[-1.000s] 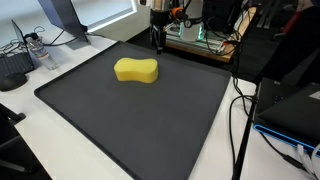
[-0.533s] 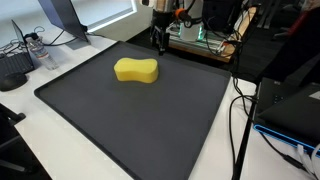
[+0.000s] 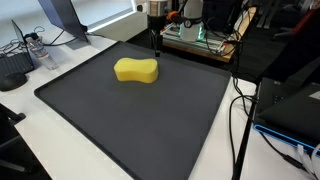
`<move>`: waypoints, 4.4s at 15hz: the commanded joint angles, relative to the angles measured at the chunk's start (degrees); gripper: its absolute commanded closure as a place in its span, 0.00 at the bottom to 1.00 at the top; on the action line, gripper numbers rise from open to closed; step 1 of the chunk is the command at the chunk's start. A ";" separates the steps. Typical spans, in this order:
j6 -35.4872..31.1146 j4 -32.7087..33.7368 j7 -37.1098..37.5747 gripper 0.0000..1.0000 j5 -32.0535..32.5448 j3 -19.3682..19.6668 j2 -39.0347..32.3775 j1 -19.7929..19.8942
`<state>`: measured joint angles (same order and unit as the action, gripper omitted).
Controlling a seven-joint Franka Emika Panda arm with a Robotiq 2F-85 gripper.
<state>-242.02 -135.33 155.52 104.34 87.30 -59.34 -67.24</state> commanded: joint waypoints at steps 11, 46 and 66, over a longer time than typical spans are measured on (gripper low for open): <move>0.01 -12.61 1.14 0.00 -14.57 -1.57 12.95 0.05; 63.32 -9.24 -12.10 0.00 -59.22 -1.98 60.84 -13.93; 89.73 0.34 -16.27 0.00 -91.99 -14.86 63.45 4.33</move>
<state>-157.45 -137.20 139.68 15.16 71.57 2.66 -62.42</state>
